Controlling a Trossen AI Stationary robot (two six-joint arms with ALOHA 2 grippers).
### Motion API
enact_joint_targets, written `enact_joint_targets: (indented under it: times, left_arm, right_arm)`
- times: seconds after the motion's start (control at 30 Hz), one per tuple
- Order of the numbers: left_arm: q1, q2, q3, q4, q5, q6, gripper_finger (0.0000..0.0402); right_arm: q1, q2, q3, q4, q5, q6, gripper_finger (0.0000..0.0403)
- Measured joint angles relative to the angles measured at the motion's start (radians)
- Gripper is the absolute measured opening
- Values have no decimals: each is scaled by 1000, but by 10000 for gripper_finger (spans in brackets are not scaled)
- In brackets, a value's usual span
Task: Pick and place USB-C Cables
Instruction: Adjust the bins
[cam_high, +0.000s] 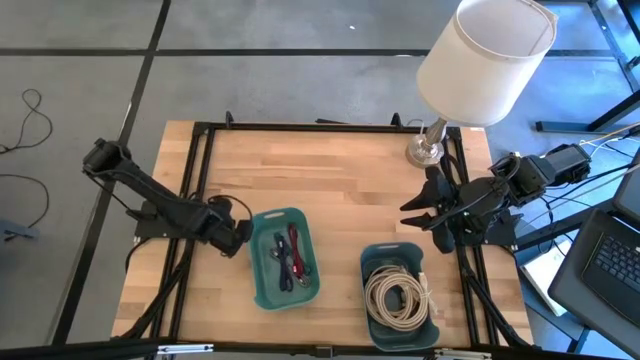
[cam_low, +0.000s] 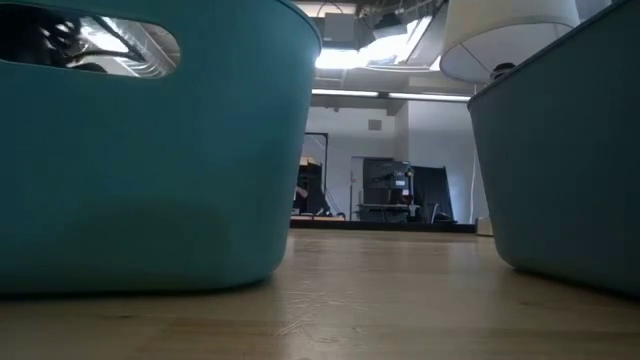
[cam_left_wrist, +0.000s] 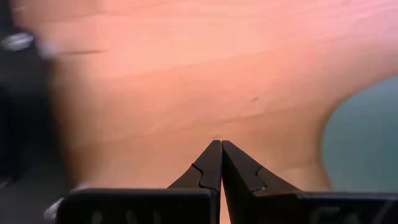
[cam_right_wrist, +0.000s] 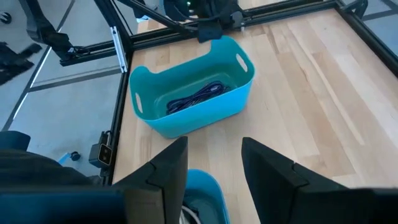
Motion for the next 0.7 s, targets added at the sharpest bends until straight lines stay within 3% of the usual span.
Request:
enact_joint_targets:
  times: [0.27, 0.5, 0.7]
  left_arm:
    - [197, -4, -17, 148, -106, 287, 2]
    - [348, -5, -17, 407, -51, 573, 2]
    - [361, 21, -17, 541, -6, 625, 2]
  right_arm:
    - [0, 0, 0, 12, 0, 2, 154]
    - [0, 0, 0, 18, -6, 29, 154]
    - [1, 0, 0, 18, -11, 37, 154]
